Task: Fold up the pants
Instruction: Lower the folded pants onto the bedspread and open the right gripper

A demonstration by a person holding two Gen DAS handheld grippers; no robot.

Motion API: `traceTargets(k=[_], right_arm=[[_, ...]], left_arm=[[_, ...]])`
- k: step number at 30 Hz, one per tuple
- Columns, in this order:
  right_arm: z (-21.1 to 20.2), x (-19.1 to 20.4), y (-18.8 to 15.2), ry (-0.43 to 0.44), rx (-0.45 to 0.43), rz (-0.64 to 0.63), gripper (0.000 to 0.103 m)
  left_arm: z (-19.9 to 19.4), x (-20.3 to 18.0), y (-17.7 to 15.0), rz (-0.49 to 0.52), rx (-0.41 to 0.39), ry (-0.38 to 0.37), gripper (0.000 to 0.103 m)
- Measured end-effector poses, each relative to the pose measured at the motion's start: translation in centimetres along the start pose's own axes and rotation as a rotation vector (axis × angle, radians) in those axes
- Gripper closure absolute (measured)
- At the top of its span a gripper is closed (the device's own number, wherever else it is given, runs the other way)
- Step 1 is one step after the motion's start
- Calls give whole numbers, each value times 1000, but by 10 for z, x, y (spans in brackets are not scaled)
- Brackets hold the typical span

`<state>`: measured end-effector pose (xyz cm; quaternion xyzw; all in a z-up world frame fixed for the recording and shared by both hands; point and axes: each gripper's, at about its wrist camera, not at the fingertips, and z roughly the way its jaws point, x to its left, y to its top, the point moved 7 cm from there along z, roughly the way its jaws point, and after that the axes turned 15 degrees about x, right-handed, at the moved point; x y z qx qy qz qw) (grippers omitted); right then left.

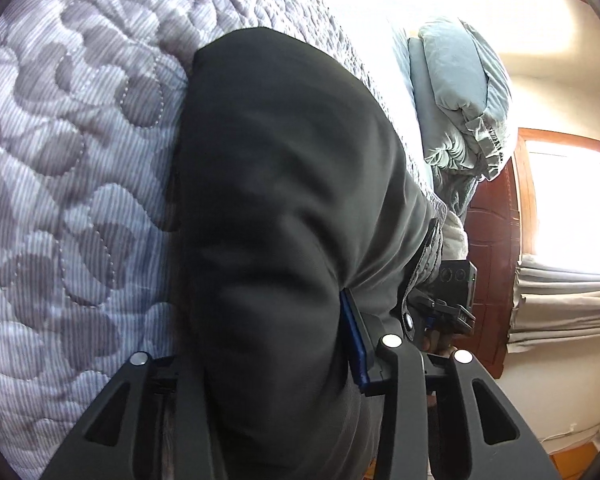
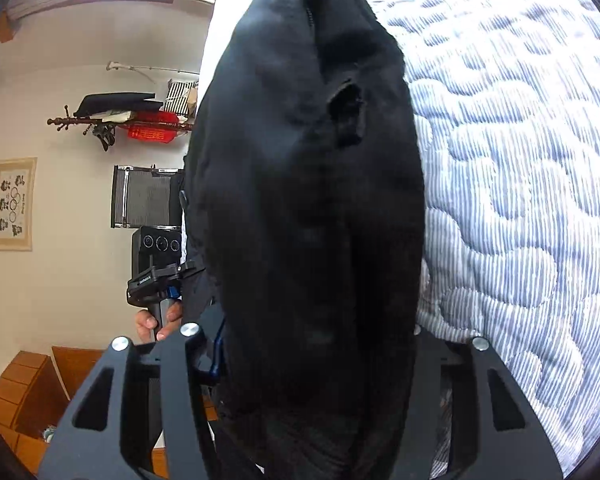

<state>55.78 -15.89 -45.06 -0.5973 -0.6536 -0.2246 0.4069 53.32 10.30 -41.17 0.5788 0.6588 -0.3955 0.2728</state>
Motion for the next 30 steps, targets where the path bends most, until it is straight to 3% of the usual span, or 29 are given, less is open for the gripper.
traceTargets(k=[2, 3, 5, 7, 10, 12, 14, 17, 22, 23, 24, 26, 28, 30], right_arm=[[-3, 1, -10, 8, -27, 4, 43], [-10, 4, -14, 2, -51, 5, 37], [-30, 9, -24, 6, -112, -3, 35], [-51, 12, -39, -26, -178, -24, 37], [-75, 31, -66, -87, -278, -76, 48], [-84, 52, -84, -115, -342, -145, 51], [-75, 69, -99, -72, -334, -204, 51], [-45, 60, -101, -104, -265, -190, 54], [-18, 28, -90, -148, -216, -81, 91], [-19, 25, -92, -135, -213, -73, 91], [-20, 28, -94, -118, -211, -65, 90], [-30, 34, -98, -84, -228, -63, 80], [-49, 53, -104, -74, -287, -105, 59], [-63, 75, -97, -77, -342, -149, 52]], left_arm=[[-6, -1, -2, -7, -17, 7, 51], [-13, -2, -5, -2, -37, 52, 38], [-34, -6, -12, 20, -119, 136, 24], [-58, -7, -22, 7, -213, 226, 23], [-84, -14, -46, 22, -341, 249, 23], [-79, -22, -63, 59, -347, 240, 23], [-62, -29, -71, 95, -340, 328, 23], [-32, -19, -70, 83, -294, 450, 26], [-21, -1, -67, 29, -296, 390, 22], [-22, -2, -69, 36, -298, 388, 22], [-23, -4, -70, 41, -298, 377, 22], [-32, -4, -77, 46, -311, 358, 23], [-49, -2, -89, 52, -353, 359, 20], [-59, -9, -93, 75, -391, 374, 13]])
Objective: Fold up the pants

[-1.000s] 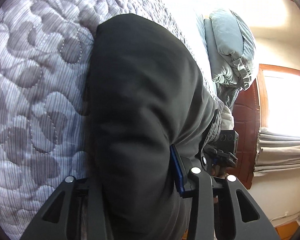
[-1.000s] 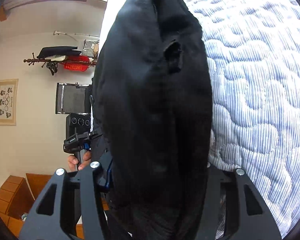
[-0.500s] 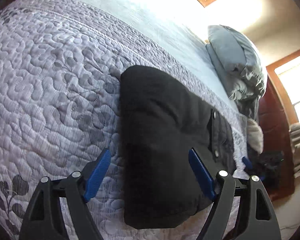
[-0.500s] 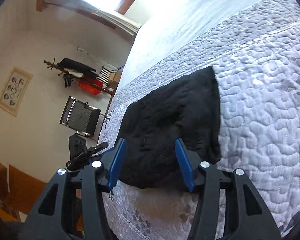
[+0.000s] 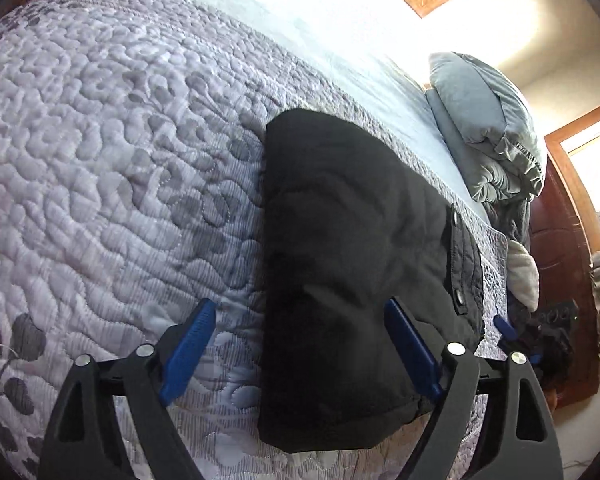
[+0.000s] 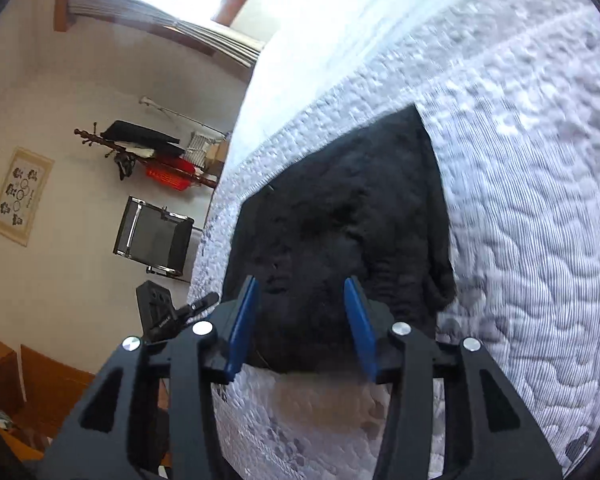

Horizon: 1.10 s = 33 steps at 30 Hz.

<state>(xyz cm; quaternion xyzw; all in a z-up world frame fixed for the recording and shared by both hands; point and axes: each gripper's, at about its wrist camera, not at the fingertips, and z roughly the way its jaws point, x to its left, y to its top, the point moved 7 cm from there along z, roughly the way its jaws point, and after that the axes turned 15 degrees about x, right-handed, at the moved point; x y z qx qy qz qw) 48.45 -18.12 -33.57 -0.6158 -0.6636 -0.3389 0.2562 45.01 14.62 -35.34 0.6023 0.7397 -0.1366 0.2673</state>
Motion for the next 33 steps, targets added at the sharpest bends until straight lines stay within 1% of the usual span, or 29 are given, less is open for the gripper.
traceTargets(k=[1, 3, 6, 8, 9, 11, 12, 14, 15, 17, 18, 19, 20, 21, 23, 24, 26, 29, 33], right_arm=[[-1, 11, 16, -14, -30, -2, 46], [4, 15, 41, -44, -56, 14, 45], [25, -6, 77, -51, -62, 98, 45], [44, -26, 95, -79, -55, 146, 47], [50, -40, 98, -96, -48, 169, 50], [61, -54, 99, -119, -32, 186, 51], [62, -56, 96, -118, -38, 180, 51], [54, -44, 87, -78, -51, 153, 47], [48, -35, 83, -87, -63, 139, 45], [27, -11, 60, -113, -106, 87, 36], [15, 3, 46, -142, -125, 54, 24], [2, 18, 27, -210, -148, 23, 17], [-11, 33, 7, -278, -172, -10, 15], [-21, 48, -13, -324, -191, -46, 12], [-42, 85, -60, -399, -227, -117, 9], [-51, 101, -84, -434, -244, -144, 5], [-68, 128, -129, -498, -290, -178, 4], [-87, 158, -186, -598, -327, -189, 3], [-106, 196, -253, -657, -341, -209, 3]], left_arm=[[-5, -2, 2, 9, -18, 21, 13], [-9, -4, 10, 7, -32, 32, 12], [-6, -6, 23, -9, -25, 51, 12], [0, -8, 29, -19, -11, 59, 12], [2, -9, 30, -18, -16, 66, 12], [3, -11, 30, -12, -35, 104, 12], [1, -12, 30, -9, -55, 122, 12], [-14, -15, 24, 13, -130, 180, 12], [-27, -22, 19, 51, -187, 221, 12], [-53, -40, 4, 135, -277, 304, 12], [-66, -51, -5, 162, -309, 342, 9], [-81, -62, -18, 185, -334, 380, 6], [-93, -73, -28, 206, -343, 409, 4], [-106, -86, -44, 236, -344, 426, 4], [-128, -110, -77, 291, -352, 450, 4], [-139, -121, -96, 311, -360, 464, 4], [-162, -139, -131, 325, -380, 478, 4], [-195, -156, -180, 298, -408, 480, 4], [-229, -171, -240, 252, -403, 455, 4]])
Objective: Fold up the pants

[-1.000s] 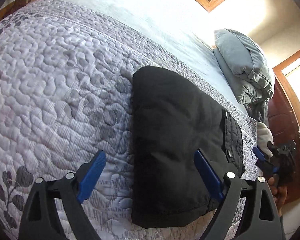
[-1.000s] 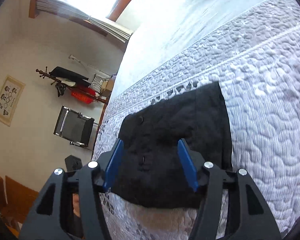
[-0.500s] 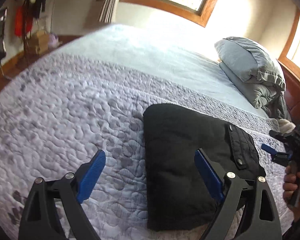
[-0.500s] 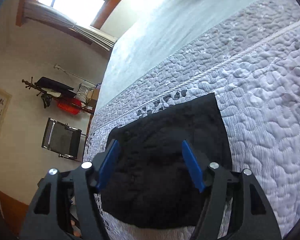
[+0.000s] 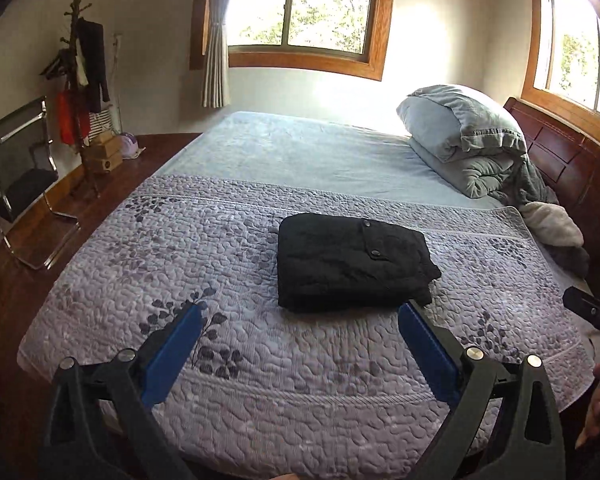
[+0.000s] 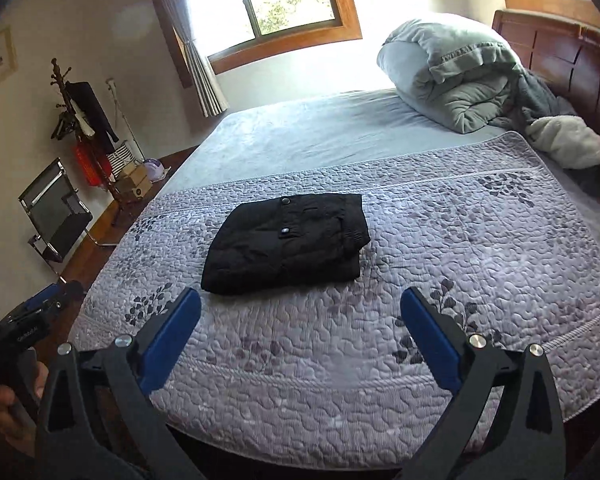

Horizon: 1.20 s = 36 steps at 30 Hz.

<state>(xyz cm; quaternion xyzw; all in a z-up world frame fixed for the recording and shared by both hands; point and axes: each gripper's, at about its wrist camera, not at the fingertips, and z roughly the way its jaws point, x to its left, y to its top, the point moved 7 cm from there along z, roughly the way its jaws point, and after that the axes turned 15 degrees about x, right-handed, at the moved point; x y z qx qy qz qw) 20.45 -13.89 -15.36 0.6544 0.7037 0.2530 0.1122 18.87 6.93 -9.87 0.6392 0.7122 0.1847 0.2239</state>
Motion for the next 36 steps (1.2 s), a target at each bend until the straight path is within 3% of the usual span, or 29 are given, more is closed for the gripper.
traceTargets(k=[3, 10, 16, 24, 31, 36], right_arm=[[-37, 18, -30, -51, -7, -34, 3], [-123, 52, -76, -175, -114, -82, 3], [-159, 67, -105, -175, -150, -89, 3], [-163, 77, -128, -178, -158, -100, 3], [-159, 78, -129, -174, -151, -102, 3], [-152, 75, -120, -174, -142, -103, 3]], left_arm=[[-38, -8, -27, 27, 12, -8, 4], [-105, -23, -82, 58, 39, -23, 4], [-147, -23, -116, 51, 2, -25, 4], [-169, -9, -127, 10, -35, -102, 4], [-171, -18, -126, 46, -58, -74, 4], [-161, -23, -123, 41, -45, -93, 4]])
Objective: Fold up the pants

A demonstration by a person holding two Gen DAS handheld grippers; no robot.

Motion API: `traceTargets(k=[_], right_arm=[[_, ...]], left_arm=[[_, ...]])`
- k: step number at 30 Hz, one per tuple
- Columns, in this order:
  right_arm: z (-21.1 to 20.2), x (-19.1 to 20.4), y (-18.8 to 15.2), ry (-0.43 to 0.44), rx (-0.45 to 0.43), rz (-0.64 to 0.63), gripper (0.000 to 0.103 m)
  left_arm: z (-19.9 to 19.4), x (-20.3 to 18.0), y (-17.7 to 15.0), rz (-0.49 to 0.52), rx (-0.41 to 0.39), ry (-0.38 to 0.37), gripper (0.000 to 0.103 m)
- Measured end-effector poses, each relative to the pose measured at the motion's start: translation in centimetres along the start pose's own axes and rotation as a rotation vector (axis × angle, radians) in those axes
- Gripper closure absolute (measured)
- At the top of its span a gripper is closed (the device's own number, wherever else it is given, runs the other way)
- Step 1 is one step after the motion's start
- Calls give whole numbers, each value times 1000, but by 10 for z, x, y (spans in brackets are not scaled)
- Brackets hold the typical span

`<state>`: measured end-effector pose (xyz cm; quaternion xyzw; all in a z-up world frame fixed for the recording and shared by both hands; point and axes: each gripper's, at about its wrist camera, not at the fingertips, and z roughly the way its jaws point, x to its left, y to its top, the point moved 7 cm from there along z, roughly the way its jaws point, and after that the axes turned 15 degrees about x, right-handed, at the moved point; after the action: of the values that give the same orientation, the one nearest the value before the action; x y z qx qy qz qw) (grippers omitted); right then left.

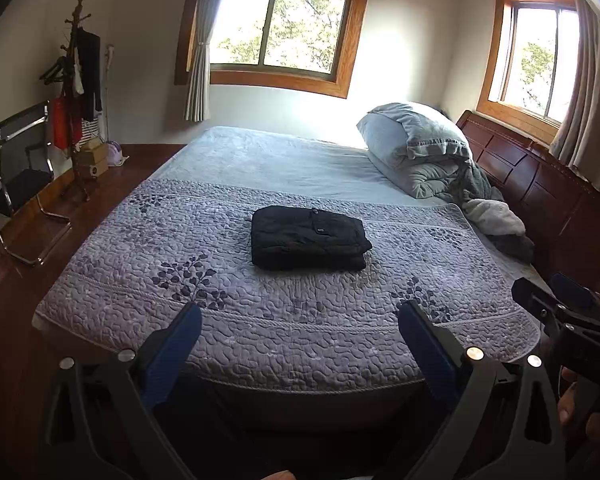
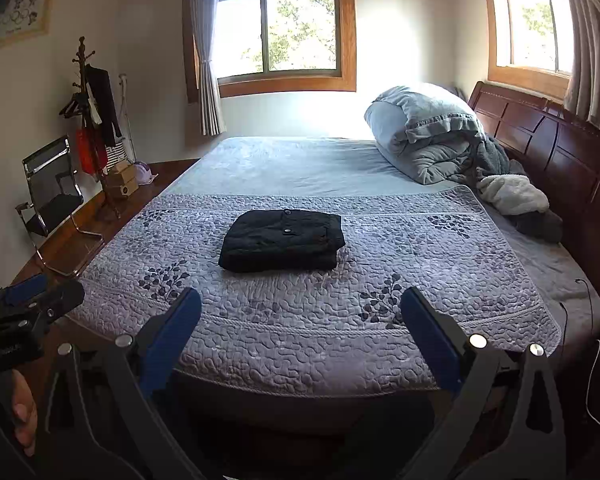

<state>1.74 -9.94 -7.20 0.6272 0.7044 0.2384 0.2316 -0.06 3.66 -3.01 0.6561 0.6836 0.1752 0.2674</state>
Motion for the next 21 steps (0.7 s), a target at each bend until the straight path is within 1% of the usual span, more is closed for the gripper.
traceTargets(k=[4, 9, 13, 18, 21], right_arm=[[7, 1, 5, 9, 5, -4, 3], [17, 2, 9, 8, 16, -9, 3], [20, 2, 12, 7, 16, -12, 3], [25, 2, 12, 6, 26, -12, 3], [28, 2, 11, 9, 34, -12, 3]], left_arm=[[8, 0, 4, 8, 15, 17, 4], [13, -1, 11, 13, 16, 8, 4], [18, -2, 14, 10, 32, -11, 4], [23, -4, 16, 10, 40, 0, 4], [26, -6, 16, 9, 51, -8, 4]])
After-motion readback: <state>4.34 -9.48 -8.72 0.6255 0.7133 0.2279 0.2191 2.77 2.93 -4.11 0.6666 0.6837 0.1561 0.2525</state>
